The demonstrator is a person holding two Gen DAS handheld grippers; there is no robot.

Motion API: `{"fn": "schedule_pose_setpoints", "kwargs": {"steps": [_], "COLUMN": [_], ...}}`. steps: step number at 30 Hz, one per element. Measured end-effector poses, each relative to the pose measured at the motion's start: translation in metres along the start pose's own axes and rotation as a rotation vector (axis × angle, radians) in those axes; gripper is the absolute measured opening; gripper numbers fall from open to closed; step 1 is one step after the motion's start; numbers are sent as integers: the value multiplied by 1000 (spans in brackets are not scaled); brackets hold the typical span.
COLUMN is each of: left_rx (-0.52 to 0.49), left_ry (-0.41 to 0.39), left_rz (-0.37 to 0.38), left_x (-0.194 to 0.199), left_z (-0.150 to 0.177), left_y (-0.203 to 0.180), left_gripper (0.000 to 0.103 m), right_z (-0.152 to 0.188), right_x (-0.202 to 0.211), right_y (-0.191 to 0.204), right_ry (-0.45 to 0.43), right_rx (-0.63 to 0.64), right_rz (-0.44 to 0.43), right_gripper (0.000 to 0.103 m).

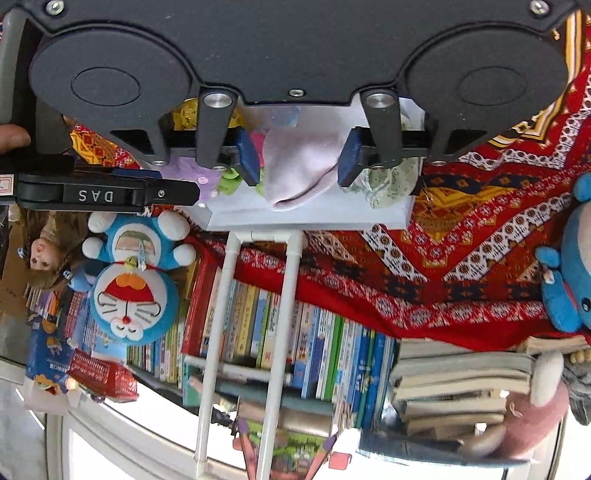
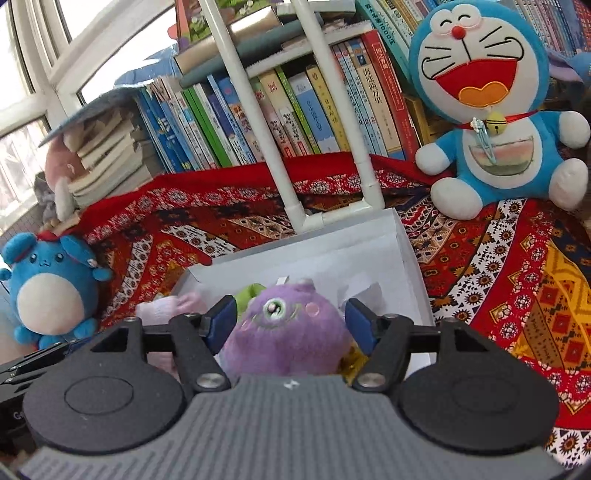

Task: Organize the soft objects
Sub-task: 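Lift both open tools up out of the white box, then grasp the white fluffy ball with the left tool while the right tool grasps the blue patterned cloth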

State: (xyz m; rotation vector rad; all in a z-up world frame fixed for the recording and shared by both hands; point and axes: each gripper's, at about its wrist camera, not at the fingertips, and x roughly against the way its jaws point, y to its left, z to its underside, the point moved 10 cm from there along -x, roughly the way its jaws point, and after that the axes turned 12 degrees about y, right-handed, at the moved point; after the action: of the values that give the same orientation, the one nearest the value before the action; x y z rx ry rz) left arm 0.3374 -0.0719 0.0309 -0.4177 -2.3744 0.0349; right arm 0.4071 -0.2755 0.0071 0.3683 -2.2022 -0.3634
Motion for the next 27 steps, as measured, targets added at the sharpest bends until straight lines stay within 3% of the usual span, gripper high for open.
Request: {"fn": "schedule_pose_setpoints", "kwargs": {"steps": [7, 11, 20, 27], "left_rx": [26, 14, -8, 15], "left_ry": [-34, -63, -93, -124], "left_rz": [-14, -22, -78, -119], "left_x": [34, 56, 96, 121], "left_z": [11, 25, 68, 103], "left_y": [8, 10, 21, 38], "left_gripper": [63, 83, 87, 90], "right_z": [11, 23, 57, 82], "right_x": [29, 47, 84, 107], "right_y": [14, 23, 35, 28], "right_ry": [-40, -59, -115, -151], "right_rx": [93, 143, 258, 379], "right_rz": [-16, -26, -28, 40], "right_gripper": [84, 88, 94, 103]}}
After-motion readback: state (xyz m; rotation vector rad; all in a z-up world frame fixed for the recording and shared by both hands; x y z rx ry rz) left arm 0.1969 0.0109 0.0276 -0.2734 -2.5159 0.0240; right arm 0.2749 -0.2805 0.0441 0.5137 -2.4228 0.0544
